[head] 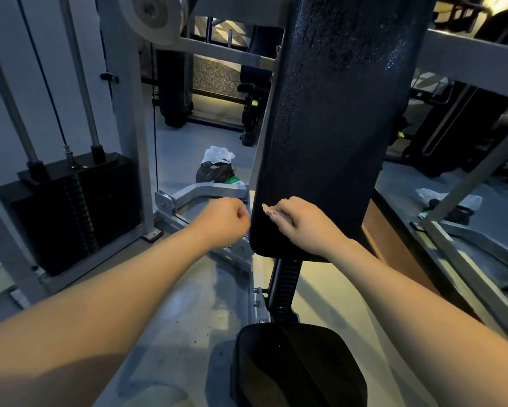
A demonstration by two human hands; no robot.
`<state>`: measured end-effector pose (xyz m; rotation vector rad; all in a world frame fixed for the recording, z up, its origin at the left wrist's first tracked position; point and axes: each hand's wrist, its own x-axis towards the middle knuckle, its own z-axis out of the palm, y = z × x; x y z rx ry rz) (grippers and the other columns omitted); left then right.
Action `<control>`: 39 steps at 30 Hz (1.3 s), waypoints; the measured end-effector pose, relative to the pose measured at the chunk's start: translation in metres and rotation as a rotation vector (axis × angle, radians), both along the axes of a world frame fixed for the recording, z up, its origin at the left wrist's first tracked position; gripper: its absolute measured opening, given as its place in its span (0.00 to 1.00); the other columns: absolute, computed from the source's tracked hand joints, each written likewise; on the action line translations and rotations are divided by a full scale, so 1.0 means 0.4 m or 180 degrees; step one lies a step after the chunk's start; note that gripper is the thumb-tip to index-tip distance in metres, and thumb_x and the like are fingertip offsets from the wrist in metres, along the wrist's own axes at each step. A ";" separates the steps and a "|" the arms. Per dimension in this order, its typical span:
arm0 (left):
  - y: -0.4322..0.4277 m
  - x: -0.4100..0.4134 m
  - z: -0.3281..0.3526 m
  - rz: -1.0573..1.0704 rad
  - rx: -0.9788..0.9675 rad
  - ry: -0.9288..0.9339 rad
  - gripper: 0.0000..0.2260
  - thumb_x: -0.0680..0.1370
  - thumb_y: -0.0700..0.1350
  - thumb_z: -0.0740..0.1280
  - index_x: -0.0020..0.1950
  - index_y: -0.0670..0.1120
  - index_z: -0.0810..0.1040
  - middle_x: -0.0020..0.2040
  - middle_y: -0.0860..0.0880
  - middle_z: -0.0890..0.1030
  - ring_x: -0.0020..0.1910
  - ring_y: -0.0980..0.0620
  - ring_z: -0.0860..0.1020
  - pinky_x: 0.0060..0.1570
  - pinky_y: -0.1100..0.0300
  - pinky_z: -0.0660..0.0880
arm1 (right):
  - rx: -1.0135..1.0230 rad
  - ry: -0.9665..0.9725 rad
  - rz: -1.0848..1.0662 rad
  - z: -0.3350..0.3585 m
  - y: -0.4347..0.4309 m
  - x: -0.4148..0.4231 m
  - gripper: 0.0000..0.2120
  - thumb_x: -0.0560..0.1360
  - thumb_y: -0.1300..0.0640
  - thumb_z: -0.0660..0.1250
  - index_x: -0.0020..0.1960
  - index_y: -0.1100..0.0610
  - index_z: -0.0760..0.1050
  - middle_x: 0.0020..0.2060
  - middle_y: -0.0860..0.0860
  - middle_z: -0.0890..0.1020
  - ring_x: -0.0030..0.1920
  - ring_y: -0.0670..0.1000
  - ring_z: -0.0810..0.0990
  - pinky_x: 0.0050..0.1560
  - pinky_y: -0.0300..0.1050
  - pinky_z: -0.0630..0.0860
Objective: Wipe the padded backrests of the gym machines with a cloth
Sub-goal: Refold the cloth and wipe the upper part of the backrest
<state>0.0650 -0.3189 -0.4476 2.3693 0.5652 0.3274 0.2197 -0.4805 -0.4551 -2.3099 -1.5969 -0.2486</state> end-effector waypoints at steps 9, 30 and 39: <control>-0.077 0.009 0.029 -0.0186 -0.1091 -0.0674 0.21 0.75 0.49 0.76 0.64 0.48 0.73 0.53 0.53 0.81 0.51 0.57 0.81 0.49 0.65 0.77 | 0.1217 0.2839 -0.0131 0.072 -0.003 -0.076 0.12 0.80 0.58 0.69 0.63 0.53 0.80 0.51 0.54 0.85 0.50 0.49 0.85 0.52 0.44 0.82; -0.057 0.075 0.139 -0.0697 -0.2975 -0.0973 0.15 0.79 0.41 0.72 0.63 0.38 0.77 0.56 0.41 0.85 0.53 0.48 0.83 0.55 0.52 0.82 | 0.2146 0.4367 0.0405 0.180 0.005 -0.021 0.03 0.83 0.64 0.62 0.54 0.58 0.74 0.41 0.54 0.80 0.41 0.49 0.80 0.46 0.43 0.80; 0.023 0.194 0.296 0.0619 0.0449 -0.2083 0.07 0.77 0.41 0.68 0.39 0.43 0.75 0.39 0.42 0.76 0.34 0.55 0.69 0.34 0.57 0.66 | 0.0526 -0.0410 -0.1446 0.172 0.008 0.133 0.20 0.78 0.40 0.66 0.61 0.51 0.67 0.59 0.53 0.66 0.57 0.57 0.66 0.58 0.55 0.68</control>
